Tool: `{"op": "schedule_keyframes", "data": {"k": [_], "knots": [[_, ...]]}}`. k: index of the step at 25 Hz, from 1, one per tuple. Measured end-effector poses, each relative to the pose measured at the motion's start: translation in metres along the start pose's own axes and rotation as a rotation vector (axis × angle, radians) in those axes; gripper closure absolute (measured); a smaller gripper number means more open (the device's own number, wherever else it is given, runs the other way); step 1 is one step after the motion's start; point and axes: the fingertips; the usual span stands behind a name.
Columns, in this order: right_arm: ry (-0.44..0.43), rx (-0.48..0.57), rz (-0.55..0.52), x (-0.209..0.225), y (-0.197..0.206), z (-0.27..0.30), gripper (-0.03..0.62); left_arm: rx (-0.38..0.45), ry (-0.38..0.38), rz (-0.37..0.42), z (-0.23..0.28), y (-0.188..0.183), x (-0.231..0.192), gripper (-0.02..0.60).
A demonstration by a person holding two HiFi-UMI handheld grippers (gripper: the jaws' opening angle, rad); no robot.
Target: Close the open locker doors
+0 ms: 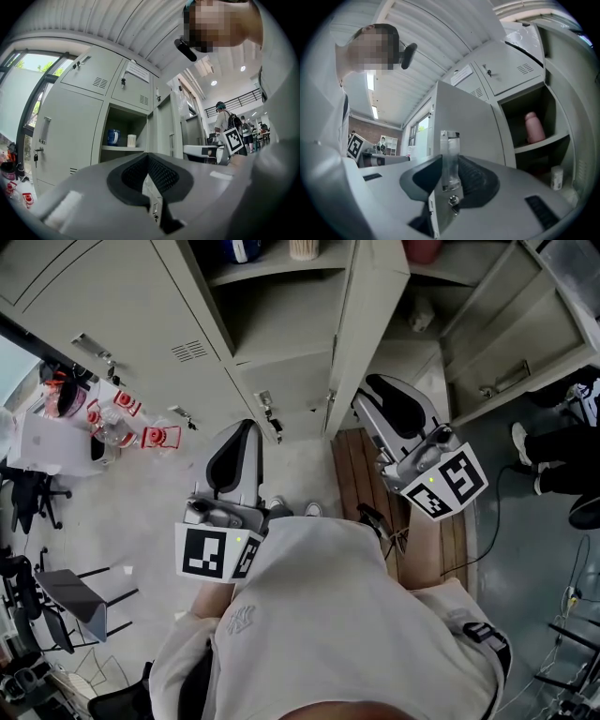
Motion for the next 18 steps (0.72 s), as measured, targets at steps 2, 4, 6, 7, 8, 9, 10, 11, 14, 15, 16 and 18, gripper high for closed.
{"op": "schedule_keyframes", "data": {"k": [2, 4, 6, 7, 8, 9, 10, 11, 14, 15, 16, 18], "knots": [[-0.008, -0.002, -0.005, -0.003, 0.001, 0.005, 0.508, -0.001, -0.002, -0.001, -0.001, 0.0, -0.001, 0.58], [-0.019, -0.002, 0.0, -0.006, 0.003, 0.011, 0.508, 0.0, -0.003, -0.003, -0.002, 0.0, -0.003, 0.58], [-0.032, -0.001, 0.008, -0.01, 0.005, 0.018, 0.508, -0.001, -0.007, -0.005, -0.003, 0.001, -0.006, 0.58], [-0.039, -0.002, 0.012, -0.012, 0.007, 0.022, 0.508, -0.002, -0.009, -0.006, -0.004, 0.001, -0.008, 0.58], [-0.046, -0.003, 0.014, -0.014, 0.008, 0.026, 0.508, -0.004, -0.011, -0.007, -0.004, 0.002, -0.01, 0.58], [-0.053, -0.004, 0.015, -0.015, 0.01, 0.03, 0.508, -0.004, -0.013, -0.007, -0.004, 0.002, -0.012, 0.58], [-0.06, -0.006, 0.016, -0.017, 0.011, 0.034, 0.508, -0.003, -0.015, -0.007, -0.004, 0.002, -0.014, 0.58], [-0.067, -0.007, 0.016, -0.019, 0.012, 0.039, 0.508, -0.003, -0.017, -0.007, -0.004, 0.002, -0.017, 0.58], [-0.09, -0.005, 0.027, -0.026, 0.017, 0.056, 0.508, -0.003, -0.024, -0.003, -0.004, 0.001, -0.027, 0.58], [-0.098, -0.004, 0.033, -0.029, 0.018, 0.062, 0.508, -0.003, -0.025, -0.001, -0.004, 0.0, -0.031, 0.58], [-0.106, -0.005, 0.037, -0.032, 0.021, 0.068, 0.508, -0.003, -0.026, 0.002, -0.004, -0.001, -0.036, 0.58], [-0.123, -0.008, 0.045, -0.039, 0.025, 0.082, 0.508, -0.002, -0.028, 0.005, -0.004, -0.004, -0.045, 0.58]]}}
Point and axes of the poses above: the fingertips, and each gripper's own axes: z forward along the fingers, x to its right, y out of its underside, and after that the axes turned 9 degrees about x, right-handed
